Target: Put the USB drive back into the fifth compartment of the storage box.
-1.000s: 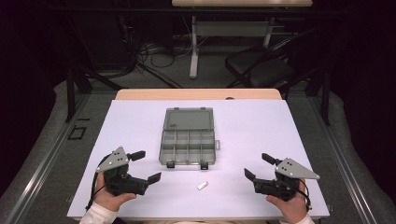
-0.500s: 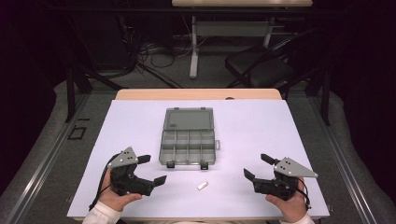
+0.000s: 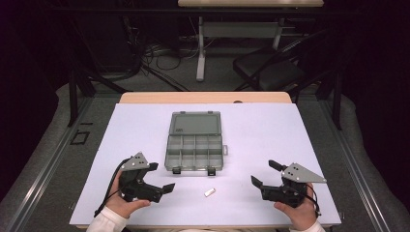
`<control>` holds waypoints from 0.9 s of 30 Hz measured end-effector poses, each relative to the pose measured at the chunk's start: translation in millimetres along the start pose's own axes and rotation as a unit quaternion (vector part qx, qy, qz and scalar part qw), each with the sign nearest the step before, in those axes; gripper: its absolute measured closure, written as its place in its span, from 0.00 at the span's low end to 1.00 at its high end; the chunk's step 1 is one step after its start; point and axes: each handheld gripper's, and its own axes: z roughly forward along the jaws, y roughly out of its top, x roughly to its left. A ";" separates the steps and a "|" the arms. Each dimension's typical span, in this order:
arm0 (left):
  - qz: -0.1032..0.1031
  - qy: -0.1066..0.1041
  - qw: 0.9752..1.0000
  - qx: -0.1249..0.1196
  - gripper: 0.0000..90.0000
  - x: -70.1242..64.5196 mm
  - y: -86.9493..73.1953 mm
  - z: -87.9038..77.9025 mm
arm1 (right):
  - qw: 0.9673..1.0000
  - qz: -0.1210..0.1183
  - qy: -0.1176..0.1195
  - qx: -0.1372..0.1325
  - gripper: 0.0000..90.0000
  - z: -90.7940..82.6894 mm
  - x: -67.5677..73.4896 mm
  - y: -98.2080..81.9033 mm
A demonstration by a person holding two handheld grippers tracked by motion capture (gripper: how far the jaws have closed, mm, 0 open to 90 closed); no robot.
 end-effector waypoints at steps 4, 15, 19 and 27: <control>0.000 0.004 1.000 0.011 0.05 -1.5 3.4 2.4 | 1.000 0.003 0.000 0.004 0.19 0.3 -0.1 -0.5; -0.002 0.006 0.999 0.043 0.05 -1.3 13.5 11.4 | 1.000 0.003 0.003 0.007 0.19 2.9 0.0 -1.7; 0.006 0.004 0.998 0.055 0.05 -3.5 18.0 14.7 | 1.000 0.004 0.003 0.009 0.19 3.0 -0.2 -1.8; 0.023 0.003 0.998 0.065 0.05 -11.1 28.1 23.4 | 1.000 0.004 0.004 0.011 0.19 3.8 -0.1 -2.1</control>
